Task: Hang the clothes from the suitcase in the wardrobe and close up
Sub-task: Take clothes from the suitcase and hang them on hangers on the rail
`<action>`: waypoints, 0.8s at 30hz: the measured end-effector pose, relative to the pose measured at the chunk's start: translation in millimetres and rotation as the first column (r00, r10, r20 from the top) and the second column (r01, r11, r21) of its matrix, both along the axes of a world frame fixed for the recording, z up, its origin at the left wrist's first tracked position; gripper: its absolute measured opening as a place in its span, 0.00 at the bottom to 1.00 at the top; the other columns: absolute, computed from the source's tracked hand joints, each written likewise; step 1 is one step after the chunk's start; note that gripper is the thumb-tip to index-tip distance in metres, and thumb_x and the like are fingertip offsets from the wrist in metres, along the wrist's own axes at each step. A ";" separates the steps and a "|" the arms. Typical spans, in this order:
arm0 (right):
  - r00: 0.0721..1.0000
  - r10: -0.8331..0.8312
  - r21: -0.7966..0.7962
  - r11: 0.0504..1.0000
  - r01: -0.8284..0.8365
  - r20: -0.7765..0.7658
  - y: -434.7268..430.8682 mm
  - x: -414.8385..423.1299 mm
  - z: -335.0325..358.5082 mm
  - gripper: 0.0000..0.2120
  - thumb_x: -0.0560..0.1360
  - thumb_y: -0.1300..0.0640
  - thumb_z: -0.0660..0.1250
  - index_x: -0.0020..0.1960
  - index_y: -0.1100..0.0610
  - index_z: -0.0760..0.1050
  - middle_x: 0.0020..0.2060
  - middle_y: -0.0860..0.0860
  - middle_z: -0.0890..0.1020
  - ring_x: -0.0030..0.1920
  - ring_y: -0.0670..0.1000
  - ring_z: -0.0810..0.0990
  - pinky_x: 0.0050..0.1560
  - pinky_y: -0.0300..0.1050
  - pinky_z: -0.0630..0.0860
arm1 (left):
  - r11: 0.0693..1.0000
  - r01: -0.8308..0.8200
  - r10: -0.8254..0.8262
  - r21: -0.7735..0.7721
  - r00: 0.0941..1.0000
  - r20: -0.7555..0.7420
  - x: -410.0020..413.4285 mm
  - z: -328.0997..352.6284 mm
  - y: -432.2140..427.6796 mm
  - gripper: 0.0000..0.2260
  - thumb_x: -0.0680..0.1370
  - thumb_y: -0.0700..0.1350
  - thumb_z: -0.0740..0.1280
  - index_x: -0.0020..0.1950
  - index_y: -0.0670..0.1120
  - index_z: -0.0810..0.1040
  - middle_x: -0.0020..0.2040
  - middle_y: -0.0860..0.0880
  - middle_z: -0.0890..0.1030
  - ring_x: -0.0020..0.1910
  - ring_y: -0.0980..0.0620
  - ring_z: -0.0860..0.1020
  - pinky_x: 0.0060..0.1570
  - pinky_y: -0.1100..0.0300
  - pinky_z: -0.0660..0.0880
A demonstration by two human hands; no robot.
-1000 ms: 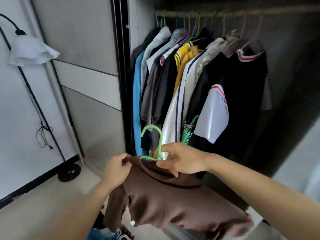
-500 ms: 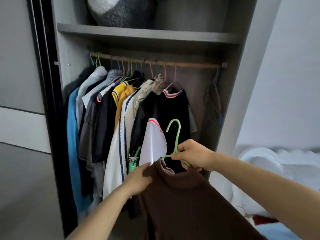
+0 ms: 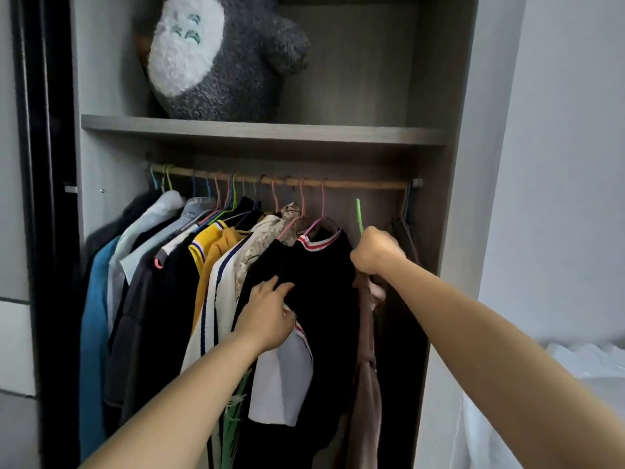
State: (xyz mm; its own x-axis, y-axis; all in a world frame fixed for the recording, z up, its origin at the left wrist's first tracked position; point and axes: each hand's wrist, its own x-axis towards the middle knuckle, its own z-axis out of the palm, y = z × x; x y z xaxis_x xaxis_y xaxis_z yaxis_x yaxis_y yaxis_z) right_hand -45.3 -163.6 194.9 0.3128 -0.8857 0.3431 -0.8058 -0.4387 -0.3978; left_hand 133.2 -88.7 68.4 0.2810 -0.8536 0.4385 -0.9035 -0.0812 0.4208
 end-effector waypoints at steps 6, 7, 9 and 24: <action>0.993 -0.105 -0.191 0.975 0.113 0.053 -56.2 36.5 25.2 0.13 0.79 0.59 0.64 0.63 0.60 0.72 0.54 0.56 0.80 0.54 0.58 0.79 0.43 0.48 0.72 | 0.996 -0.038 0.051 -0.084 0.986 0.159 18.9 33.7 -50.9 0.31 0.79 0.48 0.61 0.79 0.52 0.53 0.78 0.46 0.58 0.76 0.44 0.56 0.73 0.50 0.60; 0.989 -0.120 -0.225 0.965 0.136 0.081 -64.8 41.7 30.0 0.13 0.79 0.59 0.64 0.62 0.60 0.74 0.54 0.56 0.80 0.54 0.58 0.80 0.43 0.48 0.72 | 0.995 -0.047 0.064 -0.091 0.979 0.193 21.4 37.9 -59.0 0.30 0.79 0.49 0.60 0.79 0.52 0.52 0.77 0.46 0.59 0.76 0.44 0.57 0.72 0.49 0.61; 0.981 -0.145 -0.277 0.944 0.177 0.131 -83.8 53.0 41.9 0.12 0.79 0.60 0.64 0.61 0.61 0.75 0.54 0.57 0.81 0.54 0.58 0.80 0.43 0.47 0.71 | 0.993 -0.065 0.088 -0.100 0.966 0.242 28.0 47.0 -76.2 0.29 0.80 0.50 0.59 0.79 0.54 0.52 0.75 0.48 0.65 0.75 0.44 0.59 0.69 0.46 0.63; 0.981 -0.126 -0.208 0.966 0.155 0.145 -196.8 112.8 40.5 0.18 0.79 0.62 0.62 0.68 0.61 0.70 0.64 0.58 0.76 0.65 0.58 0.76 0.59 0.50 0.75 | 0.974 -0.133 0.192 -0.186 0.916 0.352 55.4 30.7 -115.2 0.30 0.82 0.46 0.52 0.79 0.58 0.40 0.39 0.49 0.78 0.46 0.45 0.80 0.55 0.47 0.69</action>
